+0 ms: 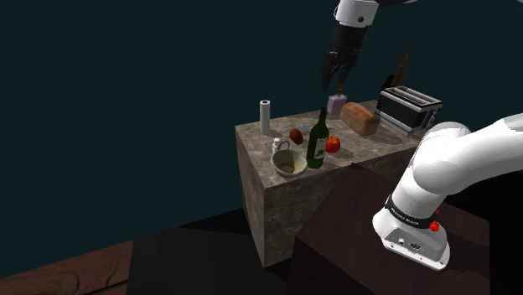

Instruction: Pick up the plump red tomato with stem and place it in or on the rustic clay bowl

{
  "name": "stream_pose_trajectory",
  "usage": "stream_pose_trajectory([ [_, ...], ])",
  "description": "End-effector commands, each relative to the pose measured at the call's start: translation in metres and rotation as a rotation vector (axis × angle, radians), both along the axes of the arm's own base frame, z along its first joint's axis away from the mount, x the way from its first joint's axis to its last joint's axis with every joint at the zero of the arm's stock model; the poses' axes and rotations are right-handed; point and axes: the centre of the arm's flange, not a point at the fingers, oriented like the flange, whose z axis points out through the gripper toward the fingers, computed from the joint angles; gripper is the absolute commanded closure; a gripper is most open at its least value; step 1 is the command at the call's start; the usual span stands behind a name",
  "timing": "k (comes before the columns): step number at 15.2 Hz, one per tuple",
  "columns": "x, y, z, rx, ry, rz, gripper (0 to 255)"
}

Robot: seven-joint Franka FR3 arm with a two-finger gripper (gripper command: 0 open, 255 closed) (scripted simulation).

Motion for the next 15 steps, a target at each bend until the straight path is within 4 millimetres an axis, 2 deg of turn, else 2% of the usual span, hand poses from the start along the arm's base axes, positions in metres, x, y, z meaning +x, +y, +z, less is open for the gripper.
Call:
stream_pose_trajectory([
  [1,0.0,0.0,0.0,0.0,0.0,0.0,0],
  [8,0.035,-0.004,-0.085,-0.14,0.067,0.03,0],
  [15,0.064,-0.02,-0.172,-0.279,0.135,0.061,0],
])
